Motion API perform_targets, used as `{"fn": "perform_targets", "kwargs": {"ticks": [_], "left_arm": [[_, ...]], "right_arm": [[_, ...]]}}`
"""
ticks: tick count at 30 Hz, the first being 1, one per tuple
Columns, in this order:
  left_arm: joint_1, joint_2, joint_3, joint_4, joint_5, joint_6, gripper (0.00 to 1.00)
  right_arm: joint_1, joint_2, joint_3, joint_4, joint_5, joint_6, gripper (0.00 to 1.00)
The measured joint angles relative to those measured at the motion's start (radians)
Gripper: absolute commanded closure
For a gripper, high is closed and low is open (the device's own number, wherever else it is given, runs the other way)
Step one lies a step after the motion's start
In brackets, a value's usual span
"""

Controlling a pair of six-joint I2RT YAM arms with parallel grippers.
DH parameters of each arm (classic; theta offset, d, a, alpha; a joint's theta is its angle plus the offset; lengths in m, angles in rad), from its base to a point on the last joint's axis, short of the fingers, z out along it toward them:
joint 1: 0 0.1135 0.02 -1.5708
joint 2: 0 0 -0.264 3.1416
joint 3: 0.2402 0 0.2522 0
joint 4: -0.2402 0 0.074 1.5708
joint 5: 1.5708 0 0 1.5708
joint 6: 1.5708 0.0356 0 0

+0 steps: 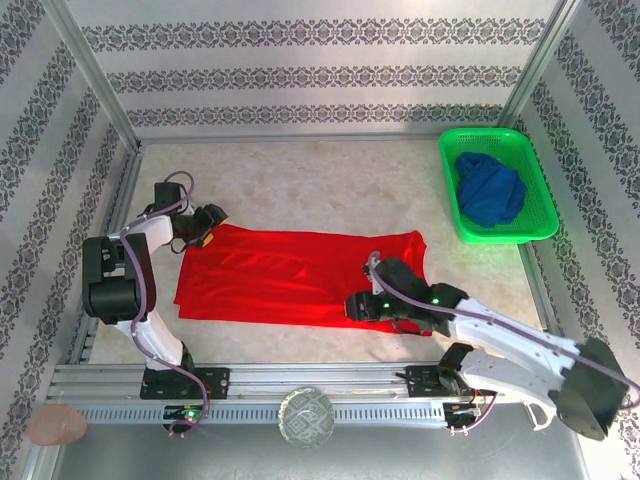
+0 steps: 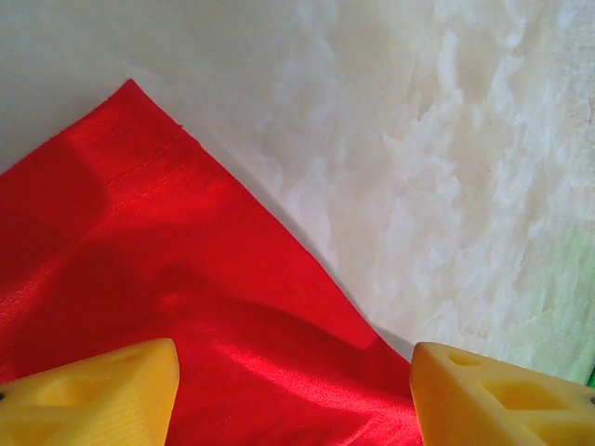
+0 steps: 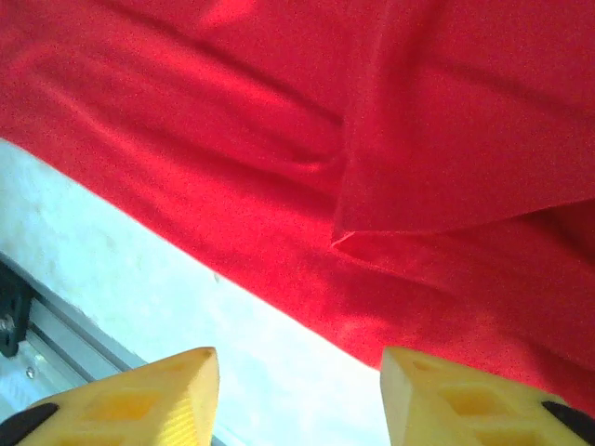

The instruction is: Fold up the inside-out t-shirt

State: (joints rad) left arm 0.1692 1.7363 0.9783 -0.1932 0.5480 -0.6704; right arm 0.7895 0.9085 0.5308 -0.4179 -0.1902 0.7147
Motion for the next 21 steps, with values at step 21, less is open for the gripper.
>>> {"fn": "perform_targets", "kwargs": {"ticks": [21], "left_arm": [[0.0, -0.017, 0.026, -0.012, -0.003, 0.0, 0.33]], "right_arm": [[-0.155, 0.24, 0.051, 0.042, 0.002, -0.037, 0.44]]}}
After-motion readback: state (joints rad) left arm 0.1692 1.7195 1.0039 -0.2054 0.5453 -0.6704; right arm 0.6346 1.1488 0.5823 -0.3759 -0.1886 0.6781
